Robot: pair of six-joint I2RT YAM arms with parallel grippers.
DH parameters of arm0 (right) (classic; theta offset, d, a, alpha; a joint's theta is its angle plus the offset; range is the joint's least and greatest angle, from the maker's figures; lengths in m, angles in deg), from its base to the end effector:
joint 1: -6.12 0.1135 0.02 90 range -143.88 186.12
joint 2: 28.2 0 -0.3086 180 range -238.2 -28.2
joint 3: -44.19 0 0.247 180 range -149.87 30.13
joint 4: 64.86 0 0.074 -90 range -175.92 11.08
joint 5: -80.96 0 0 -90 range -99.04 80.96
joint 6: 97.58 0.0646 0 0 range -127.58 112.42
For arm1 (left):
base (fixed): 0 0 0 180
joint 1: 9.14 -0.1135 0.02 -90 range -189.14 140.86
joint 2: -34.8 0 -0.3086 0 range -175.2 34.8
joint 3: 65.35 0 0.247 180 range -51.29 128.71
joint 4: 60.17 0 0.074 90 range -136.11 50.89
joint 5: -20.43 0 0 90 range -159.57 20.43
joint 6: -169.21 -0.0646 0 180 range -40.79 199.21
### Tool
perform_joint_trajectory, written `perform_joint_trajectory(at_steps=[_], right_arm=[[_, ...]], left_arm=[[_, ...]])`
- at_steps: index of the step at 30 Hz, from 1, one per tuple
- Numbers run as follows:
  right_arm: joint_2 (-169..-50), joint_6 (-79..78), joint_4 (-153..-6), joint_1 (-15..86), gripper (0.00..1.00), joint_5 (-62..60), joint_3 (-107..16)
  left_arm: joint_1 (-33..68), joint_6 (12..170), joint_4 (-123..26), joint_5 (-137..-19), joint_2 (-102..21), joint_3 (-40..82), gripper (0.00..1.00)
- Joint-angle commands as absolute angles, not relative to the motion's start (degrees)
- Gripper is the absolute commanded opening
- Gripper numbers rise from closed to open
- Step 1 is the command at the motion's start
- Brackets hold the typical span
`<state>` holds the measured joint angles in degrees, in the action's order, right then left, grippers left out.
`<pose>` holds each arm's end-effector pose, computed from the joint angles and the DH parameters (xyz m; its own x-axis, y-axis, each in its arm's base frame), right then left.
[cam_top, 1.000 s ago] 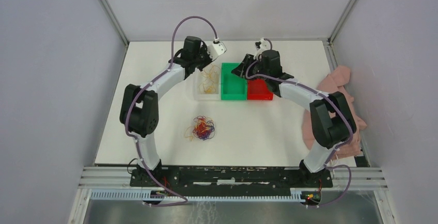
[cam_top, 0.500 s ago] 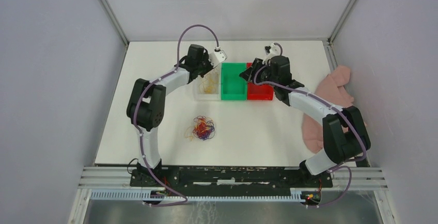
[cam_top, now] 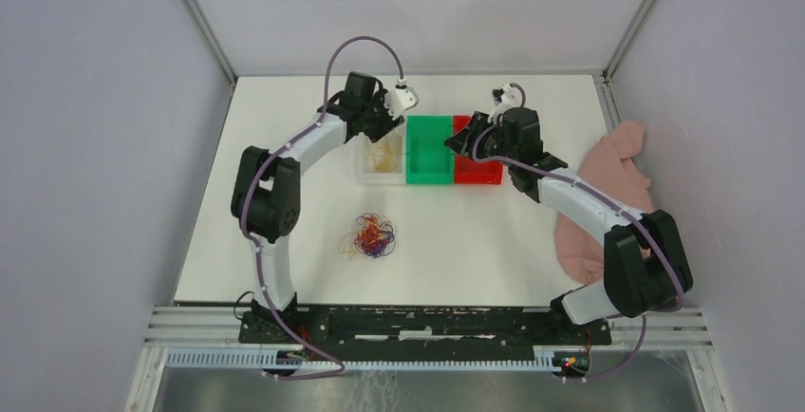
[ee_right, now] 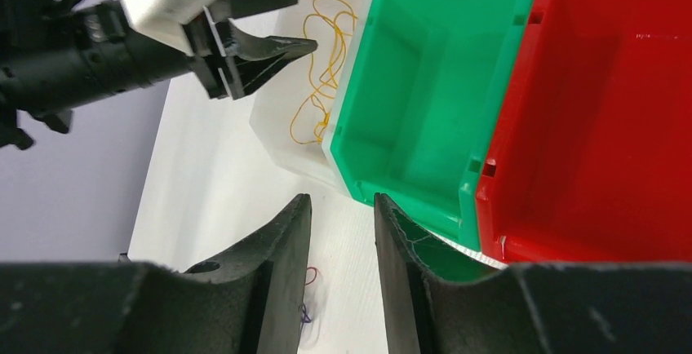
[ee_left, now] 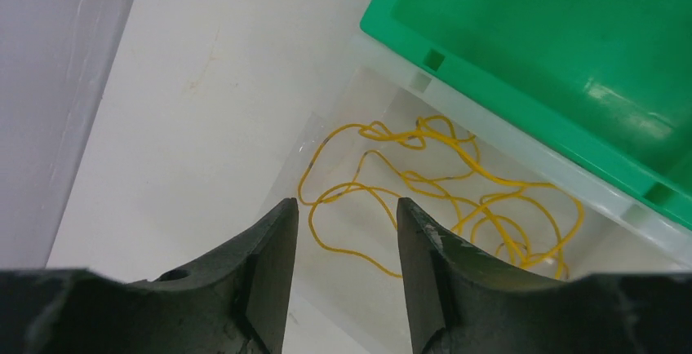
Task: Untangle the cables
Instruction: Untie the cable.
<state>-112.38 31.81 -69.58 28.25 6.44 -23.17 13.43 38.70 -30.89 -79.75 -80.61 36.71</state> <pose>0.3195 0.1485 0.2990 -0.6392 0.4003 -0.6567 -0.2425 0.7054 0.6660 0.4518 -0.2001 0.2420 -0.1521 0.7556 -0.6371 0.7848 0.4842 0.3869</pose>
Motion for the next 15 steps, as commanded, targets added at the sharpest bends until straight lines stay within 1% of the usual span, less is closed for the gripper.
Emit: perform_joint_trajectory(at_steps=[1,4,6,10,13,15], right_arm=[[-109.09,33.00,-68.45,28.43,0.40,6.30,-21.44],[-107.69,32.80,-69.66,28.42,0.41,6.12,-20.45],[-106.79,32.57,-70.67,28.39,0.41,5.99,-19.93],[-105.02,31.38,-74.17,28.56,0.50,6.88,-19.10],[-101.92,30.30,-77.03,28.90,0.56,6.20,-16.75],[-100.10,29.68,-79.00,29.96,0.58,5.39,-14.97]], left_arm=[[13.10,38.97,-20.70,-84.88,-73.43,41.40,0.61],[12.50,38.65,-14.93,-87.33,-71.81,43.38,0.79],[12.10,38.40,-12.08,-88.50,-70.70,44.08,0.84],[11.79,37.13,-6.29,-91.75,-66.89,43.24,0.90],[11.93,35.00,-1.31,-95.52,-62.72,39.24,0.90],[12.15,33.72,2.27,-97.85,-60.05,36.09,0.88]])
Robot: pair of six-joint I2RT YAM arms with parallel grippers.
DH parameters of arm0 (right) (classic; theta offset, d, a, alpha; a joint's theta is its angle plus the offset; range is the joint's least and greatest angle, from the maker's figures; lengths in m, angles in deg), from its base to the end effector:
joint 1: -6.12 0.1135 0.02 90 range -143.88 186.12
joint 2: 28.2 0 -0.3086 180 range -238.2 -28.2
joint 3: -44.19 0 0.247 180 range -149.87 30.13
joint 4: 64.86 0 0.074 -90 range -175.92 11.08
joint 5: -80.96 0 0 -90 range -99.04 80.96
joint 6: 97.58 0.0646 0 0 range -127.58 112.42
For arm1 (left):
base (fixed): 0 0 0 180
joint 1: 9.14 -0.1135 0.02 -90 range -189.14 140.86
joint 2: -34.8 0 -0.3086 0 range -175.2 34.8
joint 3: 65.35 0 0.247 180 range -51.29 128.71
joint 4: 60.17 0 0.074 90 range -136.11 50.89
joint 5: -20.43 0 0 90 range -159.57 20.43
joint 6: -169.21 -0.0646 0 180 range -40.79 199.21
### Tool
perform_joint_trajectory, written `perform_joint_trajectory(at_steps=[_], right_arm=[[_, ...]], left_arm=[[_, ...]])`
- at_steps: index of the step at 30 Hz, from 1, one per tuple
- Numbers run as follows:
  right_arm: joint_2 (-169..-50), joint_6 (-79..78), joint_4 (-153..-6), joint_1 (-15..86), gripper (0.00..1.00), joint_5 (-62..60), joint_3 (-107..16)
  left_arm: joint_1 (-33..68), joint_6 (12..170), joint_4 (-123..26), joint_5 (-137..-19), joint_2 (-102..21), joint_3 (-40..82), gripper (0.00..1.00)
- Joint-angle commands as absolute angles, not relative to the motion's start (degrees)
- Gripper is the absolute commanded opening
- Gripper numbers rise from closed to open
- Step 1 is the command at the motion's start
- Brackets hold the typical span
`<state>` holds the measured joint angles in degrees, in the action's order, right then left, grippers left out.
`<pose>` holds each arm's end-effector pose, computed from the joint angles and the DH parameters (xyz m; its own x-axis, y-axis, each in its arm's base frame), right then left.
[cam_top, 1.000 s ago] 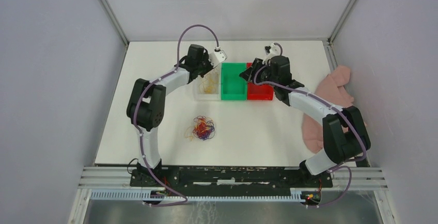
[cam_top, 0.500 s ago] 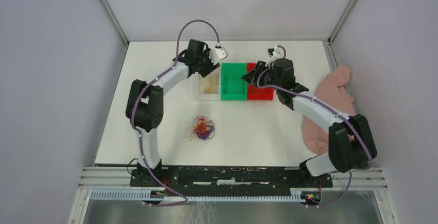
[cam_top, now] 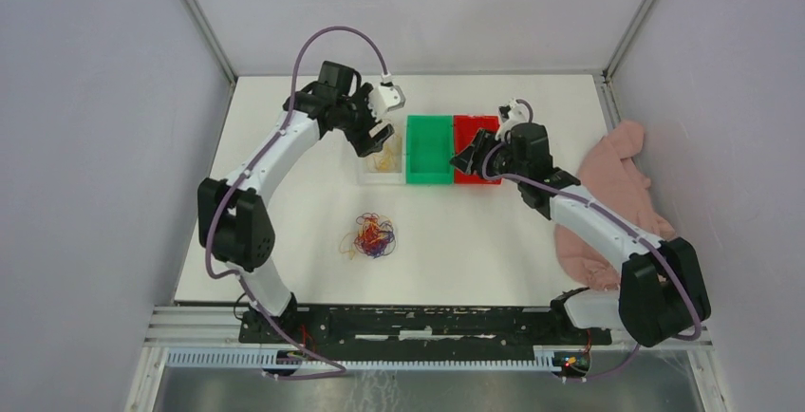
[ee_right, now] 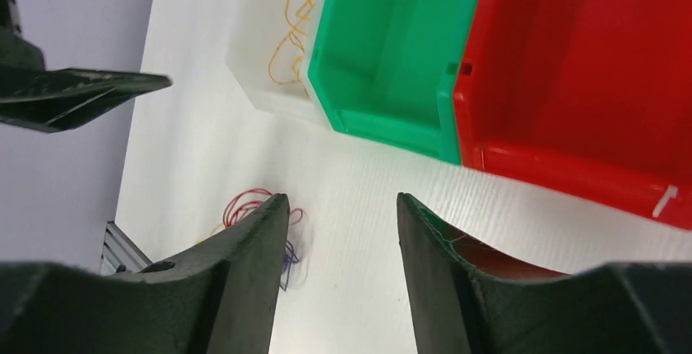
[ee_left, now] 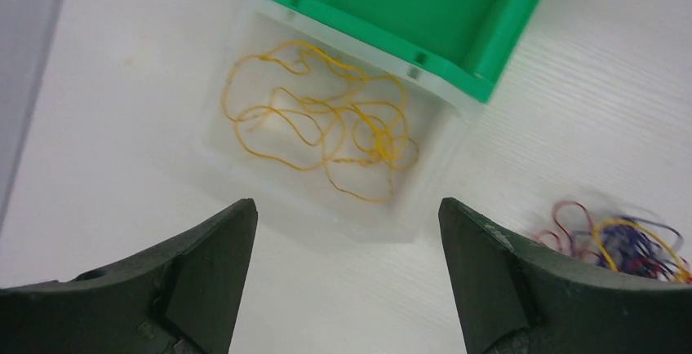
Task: Untangle the cables
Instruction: Untie the cable.
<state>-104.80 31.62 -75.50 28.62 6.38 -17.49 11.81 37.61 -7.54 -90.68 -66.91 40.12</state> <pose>0.2799 0.1345 0.2913 -0.6821 0.3769 -0.6266 -0.2057 0.7234 0.6591 0.3815 -0.1710 0.3307 -0.1577 0.7236 -0.6720 0.8819 0.4093 0.2338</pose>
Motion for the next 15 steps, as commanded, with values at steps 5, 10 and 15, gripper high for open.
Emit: perform_joint_trajectory(at_steps=[5,10,15], right_arm=[[-97.93,28.92,-85.24,38.28,0.59,0.87,-11.64],[-99.16,29.88,-88.32,47.10,0.57,-1.14,-10.53],[-98.54,29.37,-91.23,49.31,0.56,-1.31,-12.69]], left_arm=[[13.53,28.46,8.09,-100.19,-52.16,23.45,0.80],[14.27,24.83,10.70,-103.10,-48.64,16.23,0.68],[15.88,26.73,8.25,-104.38,-49.48,13.93,0.59]])
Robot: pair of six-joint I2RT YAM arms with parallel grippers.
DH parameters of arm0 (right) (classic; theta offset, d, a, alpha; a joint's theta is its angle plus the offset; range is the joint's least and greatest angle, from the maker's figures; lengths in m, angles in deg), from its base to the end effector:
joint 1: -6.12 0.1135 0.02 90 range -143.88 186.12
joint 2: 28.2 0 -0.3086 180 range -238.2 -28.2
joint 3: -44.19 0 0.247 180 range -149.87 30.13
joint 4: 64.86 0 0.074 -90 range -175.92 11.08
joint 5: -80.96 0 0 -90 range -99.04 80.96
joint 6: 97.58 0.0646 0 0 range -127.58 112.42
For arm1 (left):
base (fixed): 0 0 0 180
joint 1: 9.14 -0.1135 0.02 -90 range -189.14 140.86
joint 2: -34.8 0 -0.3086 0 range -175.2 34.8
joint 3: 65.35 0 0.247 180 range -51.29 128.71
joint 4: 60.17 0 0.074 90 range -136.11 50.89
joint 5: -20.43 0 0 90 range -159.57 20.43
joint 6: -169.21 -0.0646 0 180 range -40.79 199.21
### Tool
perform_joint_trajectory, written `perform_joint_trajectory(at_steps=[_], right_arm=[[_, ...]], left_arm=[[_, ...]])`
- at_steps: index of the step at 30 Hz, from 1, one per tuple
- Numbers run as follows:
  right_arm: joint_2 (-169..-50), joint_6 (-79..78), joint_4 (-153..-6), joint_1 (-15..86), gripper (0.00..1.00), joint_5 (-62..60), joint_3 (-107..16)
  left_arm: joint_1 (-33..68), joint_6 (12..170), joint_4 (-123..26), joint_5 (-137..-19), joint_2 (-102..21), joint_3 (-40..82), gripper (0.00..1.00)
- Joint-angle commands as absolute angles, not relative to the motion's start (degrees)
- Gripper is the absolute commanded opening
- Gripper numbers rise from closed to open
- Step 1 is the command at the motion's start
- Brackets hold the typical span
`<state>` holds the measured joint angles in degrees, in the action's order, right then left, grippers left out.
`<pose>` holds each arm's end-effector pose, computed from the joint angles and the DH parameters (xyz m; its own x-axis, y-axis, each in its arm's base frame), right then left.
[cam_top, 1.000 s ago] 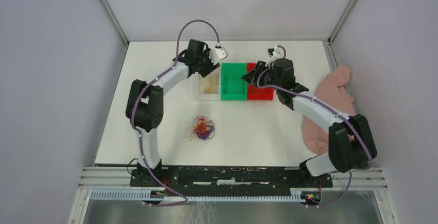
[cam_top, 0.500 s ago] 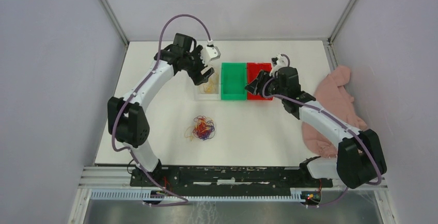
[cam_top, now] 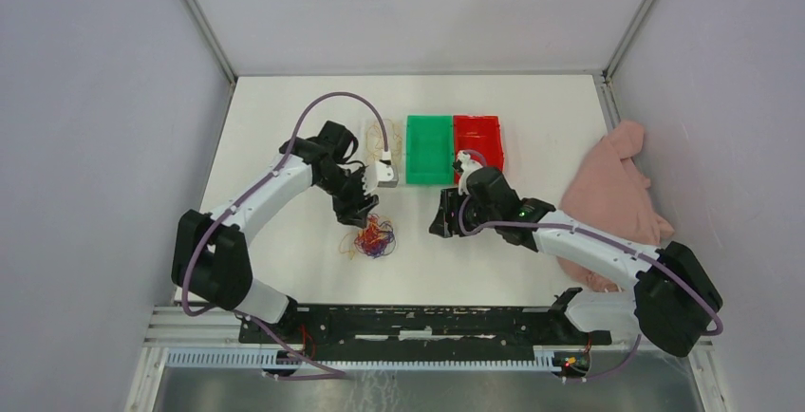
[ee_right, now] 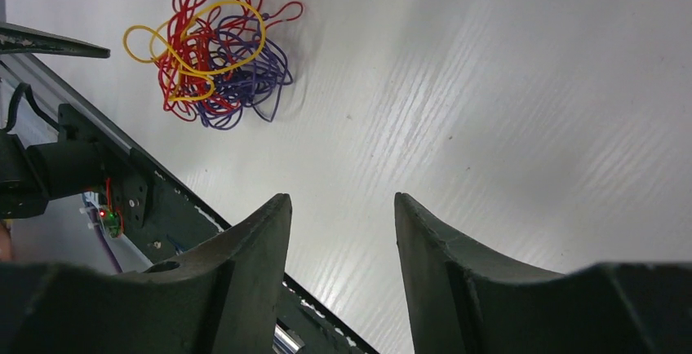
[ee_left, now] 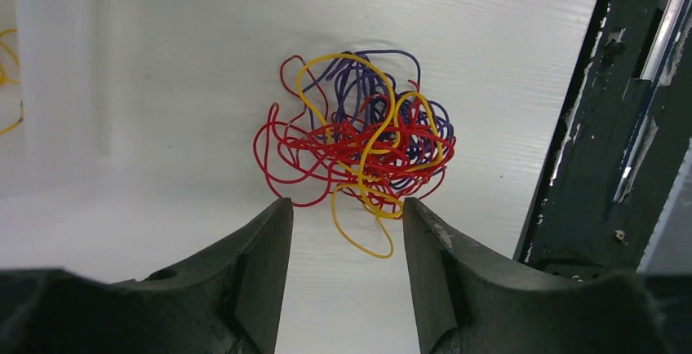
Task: Untangle the cables
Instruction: Untie the cable.
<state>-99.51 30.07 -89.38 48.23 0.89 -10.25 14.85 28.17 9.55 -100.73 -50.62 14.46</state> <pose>0.1860 0.1831 0.2431 -0.8504 0.0423 -0.5244 -0.2993 0.7807 0.5485 0.2367 -0.1419 0.2719 -0.1921 0.8138 -0.5485 0.9813 0.1522 -0.1178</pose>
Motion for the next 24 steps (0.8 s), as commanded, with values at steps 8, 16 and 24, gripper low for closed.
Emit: perform_joint_trajectory(at_steps=[8,16,24], right_arm=[[-97.07,30.22,-94.01,50.40,0.53,-1.03,-12.84],[-97.04,30.17,-96.15,50.59,0.50,-0.70,-13.89],[-96.64,30.48,-93.59,50.85,0.45,-2.89,-14.53]], left_arm=[[16.40,26.29,6.62,-104.79,-52.05,12.95,0.57],[16.46,23.37,9.72,-105.30,-52.85,12.38,0.54],[16.60,27.61,0.37,-100.02,-51.55,9.10,0.10]])
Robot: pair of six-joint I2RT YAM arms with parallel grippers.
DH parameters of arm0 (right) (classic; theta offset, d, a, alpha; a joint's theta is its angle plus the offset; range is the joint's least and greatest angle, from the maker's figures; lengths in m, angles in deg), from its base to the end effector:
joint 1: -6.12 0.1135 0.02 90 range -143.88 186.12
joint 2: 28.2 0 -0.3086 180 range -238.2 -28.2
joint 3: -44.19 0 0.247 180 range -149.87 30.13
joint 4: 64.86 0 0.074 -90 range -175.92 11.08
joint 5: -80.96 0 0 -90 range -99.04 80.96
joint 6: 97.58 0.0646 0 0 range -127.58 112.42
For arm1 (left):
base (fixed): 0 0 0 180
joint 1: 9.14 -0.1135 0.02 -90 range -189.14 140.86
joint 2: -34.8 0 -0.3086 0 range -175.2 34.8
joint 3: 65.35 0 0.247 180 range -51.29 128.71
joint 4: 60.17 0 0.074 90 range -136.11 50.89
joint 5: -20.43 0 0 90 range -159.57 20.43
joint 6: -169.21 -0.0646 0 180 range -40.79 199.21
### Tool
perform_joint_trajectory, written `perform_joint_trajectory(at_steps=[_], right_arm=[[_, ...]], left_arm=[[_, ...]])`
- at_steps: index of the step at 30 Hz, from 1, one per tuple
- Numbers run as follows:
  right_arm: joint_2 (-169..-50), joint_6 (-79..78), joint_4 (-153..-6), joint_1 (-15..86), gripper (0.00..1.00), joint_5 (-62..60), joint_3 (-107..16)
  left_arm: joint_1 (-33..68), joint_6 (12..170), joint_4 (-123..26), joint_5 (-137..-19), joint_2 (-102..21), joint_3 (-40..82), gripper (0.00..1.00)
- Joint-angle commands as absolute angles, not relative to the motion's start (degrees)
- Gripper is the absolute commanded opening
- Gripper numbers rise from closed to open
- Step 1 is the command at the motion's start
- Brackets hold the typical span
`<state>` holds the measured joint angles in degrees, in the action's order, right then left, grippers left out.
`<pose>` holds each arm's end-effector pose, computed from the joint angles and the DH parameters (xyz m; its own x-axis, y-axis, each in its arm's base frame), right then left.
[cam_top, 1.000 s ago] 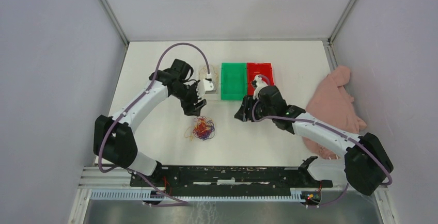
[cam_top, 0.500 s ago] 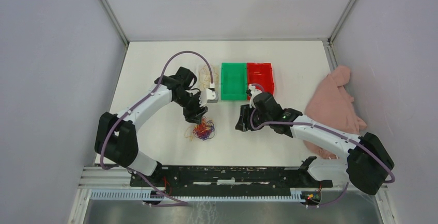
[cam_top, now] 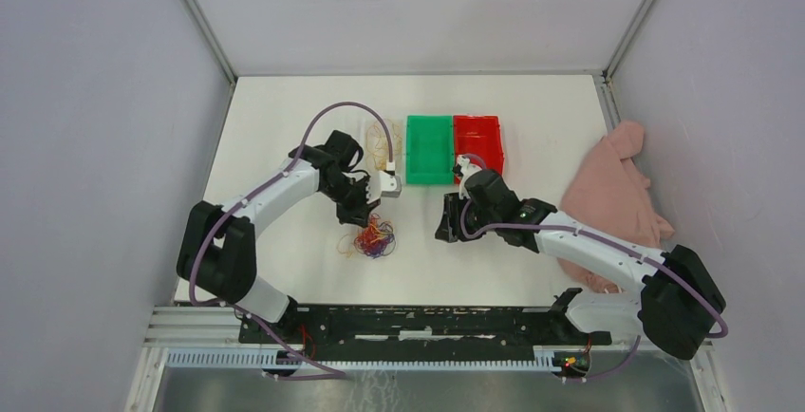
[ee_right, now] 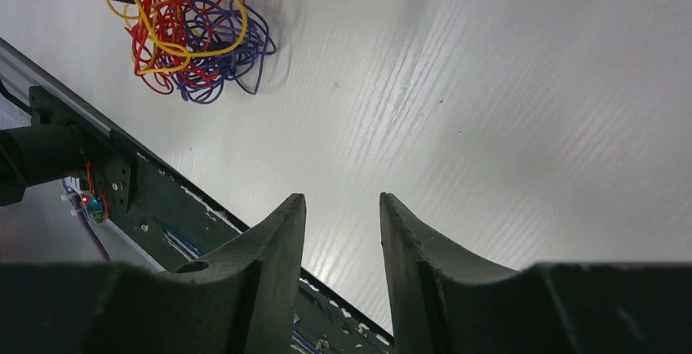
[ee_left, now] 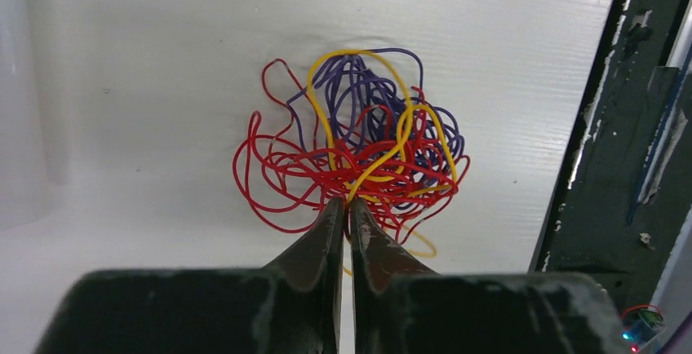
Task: Untangle the cables
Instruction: Untie the cable.
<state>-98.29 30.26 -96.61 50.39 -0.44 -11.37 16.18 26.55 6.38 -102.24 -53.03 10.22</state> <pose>0.1718 0.1809 0.2420 -0.8775 -0.0083 -0.4795 -0.2860 0.8116 0.5093 0.2333 -0.1490 0.2435 -0.1763 0.8238 -0.5387 0.9808 0.1008 -0.1669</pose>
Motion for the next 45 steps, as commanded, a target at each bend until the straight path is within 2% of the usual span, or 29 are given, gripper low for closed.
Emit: perform_joint_trajectory(at_steps=[1,3,8,15,24,37,45], right_arm=[[-96.65,30.43,-92.58,50.85,0.46,-3.28,-14.76],[-96.89,30.43,-90.03,50.85,0.50,-3.51,-15.27],[-97.82,27.42,-81.87,51.75,0.62,-3.59,-15.85],[-96.41,22.18,-60.45,54.42,0.66,-4.18,-9.75],[-97.99,14.68,-52.26,60.76,0.69,-5.55,-11.70],[-109.76,12.40,-51.20,64.60,0.69,-14.19,-20.04],[-116.79,16.08,-44.39,64.59,0.67,-15.54,-20.32]], left_arm=[[16.61,27.74,0.20,-99.99,-51.12,9.06,0.08],[16.57,28.69,-0.52,-99.89,-50.04,9.27,0.03],[16.57,31.01,2.08,-99.05,-44.67,14.42,0.03],[16.70,35.08,11.23,-101.51,-38.41,23.92,0.03],[17.63,41.58,14.13,-103.40,-34.90,31.05,0.03],[18.83,41.97,18.82,-105.70,-35.74,50.64,0.03],[18.78,48.59,0.37,-102.60,-29.25,49.24,0.03]])
